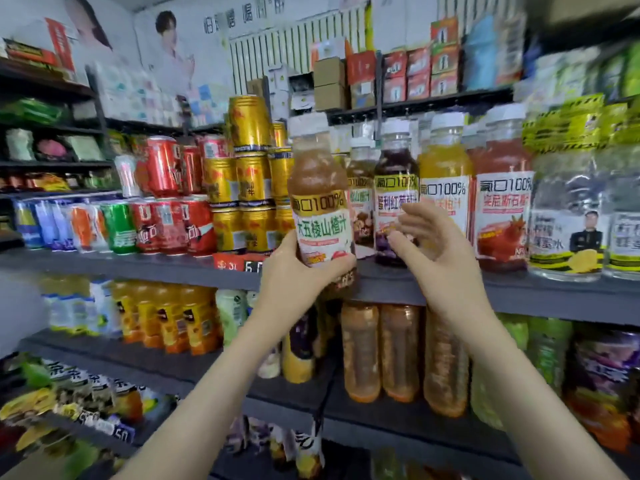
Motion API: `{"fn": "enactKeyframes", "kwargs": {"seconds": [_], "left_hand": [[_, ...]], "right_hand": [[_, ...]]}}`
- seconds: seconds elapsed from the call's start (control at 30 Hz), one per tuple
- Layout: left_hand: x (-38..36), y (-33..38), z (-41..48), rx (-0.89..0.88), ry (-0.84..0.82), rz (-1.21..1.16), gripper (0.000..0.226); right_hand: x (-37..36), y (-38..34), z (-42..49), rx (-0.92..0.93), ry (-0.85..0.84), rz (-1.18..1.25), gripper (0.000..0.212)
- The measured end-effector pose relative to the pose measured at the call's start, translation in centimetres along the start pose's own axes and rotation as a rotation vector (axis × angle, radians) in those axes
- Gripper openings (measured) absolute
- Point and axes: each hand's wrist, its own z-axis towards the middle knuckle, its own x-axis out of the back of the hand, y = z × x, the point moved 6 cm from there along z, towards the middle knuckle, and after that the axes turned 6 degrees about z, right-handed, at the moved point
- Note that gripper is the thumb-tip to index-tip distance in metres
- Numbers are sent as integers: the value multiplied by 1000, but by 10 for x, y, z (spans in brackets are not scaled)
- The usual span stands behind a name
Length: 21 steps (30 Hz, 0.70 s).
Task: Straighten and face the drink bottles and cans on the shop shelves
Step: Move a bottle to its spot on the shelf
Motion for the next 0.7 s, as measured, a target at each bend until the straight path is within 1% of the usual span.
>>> {"fn": "enactKeyframes", "kwargs": {"seconds": [0.1, 0.2, 0.37, 0.5, 0.63, 0.7], "left_hand": [[3, -4, 39, -12, -49, -38, 42], [-7, -7, 67, -18, -138, 20, 42], [-48, -25, 103, 64, -230, 90, 64], [-70, -29, 121, 112, -260, 91, 76], [-86, -28, 124, 157, -292, 87, 77], [-91, -26, 125, 190, -292, 52, 86]], "right_hand": [[0, 10, 17, -22, 117, -218, 42], [-1, 19, 25, -31, 195, -384, 48], [-12, 28, 28, 5, 190, -715, 56], [-17, 31, 29, 1, 225, -826, 61], [-23, 31, 28, 2, 263, -877, 62], [-25, 30, 28, 10, 265, -889, 62]]}}
